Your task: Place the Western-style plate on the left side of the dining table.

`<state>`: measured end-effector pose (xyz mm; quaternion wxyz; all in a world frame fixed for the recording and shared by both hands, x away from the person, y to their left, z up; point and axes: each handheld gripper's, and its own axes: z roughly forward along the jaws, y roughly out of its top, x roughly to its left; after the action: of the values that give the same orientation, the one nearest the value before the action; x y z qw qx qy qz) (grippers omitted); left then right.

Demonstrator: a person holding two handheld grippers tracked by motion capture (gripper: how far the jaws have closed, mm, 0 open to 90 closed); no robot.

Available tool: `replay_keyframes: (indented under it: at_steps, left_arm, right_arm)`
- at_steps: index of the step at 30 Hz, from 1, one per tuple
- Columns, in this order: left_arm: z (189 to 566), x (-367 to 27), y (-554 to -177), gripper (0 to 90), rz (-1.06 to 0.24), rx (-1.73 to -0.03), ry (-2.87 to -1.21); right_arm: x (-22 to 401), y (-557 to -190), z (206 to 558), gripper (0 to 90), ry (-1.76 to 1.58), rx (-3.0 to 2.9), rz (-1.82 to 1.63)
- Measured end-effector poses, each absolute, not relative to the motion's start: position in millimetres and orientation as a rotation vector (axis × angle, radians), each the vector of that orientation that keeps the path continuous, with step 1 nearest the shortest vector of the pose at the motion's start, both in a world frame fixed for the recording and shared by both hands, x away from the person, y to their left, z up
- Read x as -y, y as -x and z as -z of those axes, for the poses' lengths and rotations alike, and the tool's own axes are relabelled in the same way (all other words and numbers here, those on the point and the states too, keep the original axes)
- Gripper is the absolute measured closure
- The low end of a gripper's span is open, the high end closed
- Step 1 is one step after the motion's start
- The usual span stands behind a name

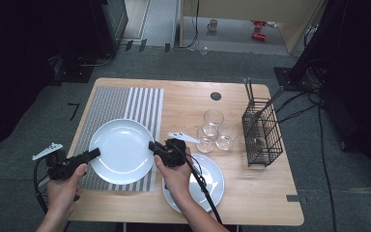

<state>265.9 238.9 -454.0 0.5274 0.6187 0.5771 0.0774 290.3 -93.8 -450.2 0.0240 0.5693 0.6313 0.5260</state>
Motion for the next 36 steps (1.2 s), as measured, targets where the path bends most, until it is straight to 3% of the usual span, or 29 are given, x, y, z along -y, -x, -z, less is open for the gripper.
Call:
replay_keyframes:
  at_steps: [36]
  left_arm:
    - [450,-250,-319,74.0,-0.179,-1.416,-1.495]
  right_arm:
    - [80,-346,447,80.2,-1.765,-1.963,-1.610]
